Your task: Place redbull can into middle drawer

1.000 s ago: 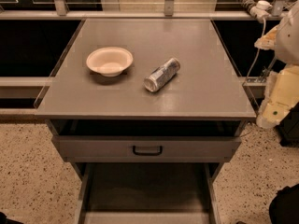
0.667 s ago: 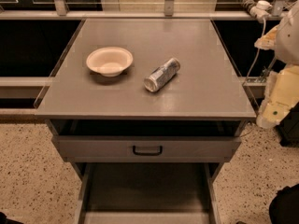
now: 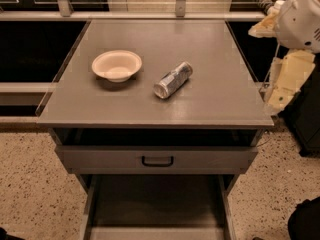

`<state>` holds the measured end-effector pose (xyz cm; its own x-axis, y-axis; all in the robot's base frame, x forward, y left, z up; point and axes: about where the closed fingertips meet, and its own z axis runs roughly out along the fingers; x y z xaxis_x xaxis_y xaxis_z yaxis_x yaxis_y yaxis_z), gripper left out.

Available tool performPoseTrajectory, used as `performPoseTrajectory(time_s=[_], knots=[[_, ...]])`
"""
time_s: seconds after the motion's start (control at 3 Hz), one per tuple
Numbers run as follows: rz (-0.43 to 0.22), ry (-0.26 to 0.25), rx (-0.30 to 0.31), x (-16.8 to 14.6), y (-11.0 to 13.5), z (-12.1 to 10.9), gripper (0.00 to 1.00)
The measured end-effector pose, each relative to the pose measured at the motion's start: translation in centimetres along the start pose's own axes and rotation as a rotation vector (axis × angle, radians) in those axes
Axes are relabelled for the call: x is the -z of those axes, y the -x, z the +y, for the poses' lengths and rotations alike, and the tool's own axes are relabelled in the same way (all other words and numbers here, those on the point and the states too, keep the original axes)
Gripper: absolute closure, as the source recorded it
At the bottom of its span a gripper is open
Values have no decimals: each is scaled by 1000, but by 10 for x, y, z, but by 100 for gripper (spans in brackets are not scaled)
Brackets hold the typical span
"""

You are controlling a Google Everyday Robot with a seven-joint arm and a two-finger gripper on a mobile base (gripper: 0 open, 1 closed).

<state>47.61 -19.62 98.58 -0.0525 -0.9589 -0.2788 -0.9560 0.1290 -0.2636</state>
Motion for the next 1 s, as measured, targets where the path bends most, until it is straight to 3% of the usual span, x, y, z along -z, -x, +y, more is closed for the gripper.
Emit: performPoseTrajectory(time_s=[0.33,0.67,1.0], knots=[[-77,24,114,-6,18,-38,0],[-92,-16,120,4,23,-49,0],[-110,0,163,-15,24,-67,0]])
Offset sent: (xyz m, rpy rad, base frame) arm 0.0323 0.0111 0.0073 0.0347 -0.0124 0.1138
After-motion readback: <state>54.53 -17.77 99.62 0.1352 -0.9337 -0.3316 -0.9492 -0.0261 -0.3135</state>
